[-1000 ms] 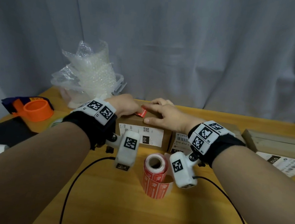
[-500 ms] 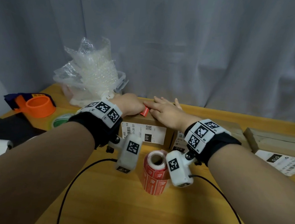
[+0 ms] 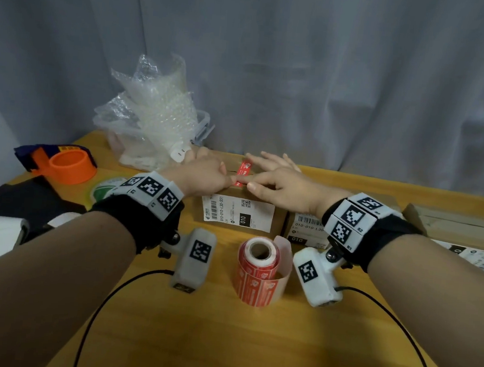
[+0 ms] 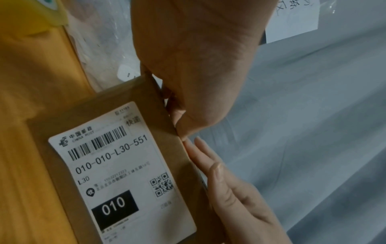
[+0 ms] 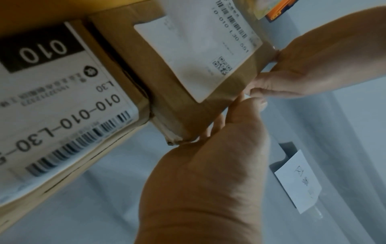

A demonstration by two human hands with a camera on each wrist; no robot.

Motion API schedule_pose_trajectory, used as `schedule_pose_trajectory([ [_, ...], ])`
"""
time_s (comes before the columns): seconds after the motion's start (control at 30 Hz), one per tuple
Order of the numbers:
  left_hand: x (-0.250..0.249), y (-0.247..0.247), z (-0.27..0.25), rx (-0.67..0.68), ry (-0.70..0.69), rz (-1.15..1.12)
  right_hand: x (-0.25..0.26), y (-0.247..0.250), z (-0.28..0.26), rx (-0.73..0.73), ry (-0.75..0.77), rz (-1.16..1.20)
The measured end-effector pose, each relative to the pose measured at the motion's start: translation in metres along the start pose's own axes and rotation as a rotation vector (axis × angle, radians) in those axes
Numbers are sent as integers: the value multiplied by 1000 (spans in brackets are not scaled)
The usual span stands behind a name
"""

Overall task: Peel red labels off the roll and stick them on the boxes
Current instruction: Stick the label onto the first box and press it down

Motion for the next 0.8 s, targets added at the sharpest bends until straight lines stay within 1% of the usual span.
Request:
schedule_pose_trajectory([
  [0.1, 4, -3, 3, -35, -21, -35, -4, 0, -3, -2, -18, 0],
  [0.3, 8, -4, 2, -91, -81, -22, -18, 0, 13, 36, -261, -57],
  [0.43, 9, -5, 0, -147, -131, -22, -20, 1, 20, 80, -346, -79],
  [0.5, 8, -6, -1, -181, -170, 6, -16, 1, 20, 61, -321, -99],
  [0.6, 8, -9, 1, -220, -204, 43, -7, 3, 15, -20, -146, -104],
  [0.63, 8, -9, 2, -234, -205, 44, -6, 4, 13, -44, -99, -82],
  [0.67, 9, -10, 3, -244, -206, 42, -7, 4, 12, -54, -83, -61],
  [0.7, 9, -10, 3, -250, -210, 45, -9, 3, 11, -48, -96, -53],
  [0.8, 9, -11, 2, -262, -240, 73, -15, -1, 14, 16, -208, -57],
])
Point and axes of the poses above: each hand's wrist, its own z-axis towards the middle knuckle, its own y-axis out of the back of the hand, x = y × z, the point moved 4 cm from there along z, towards the middle knuckle, and after that the axes turned 3 degrees about x, right-handed, at the moved point
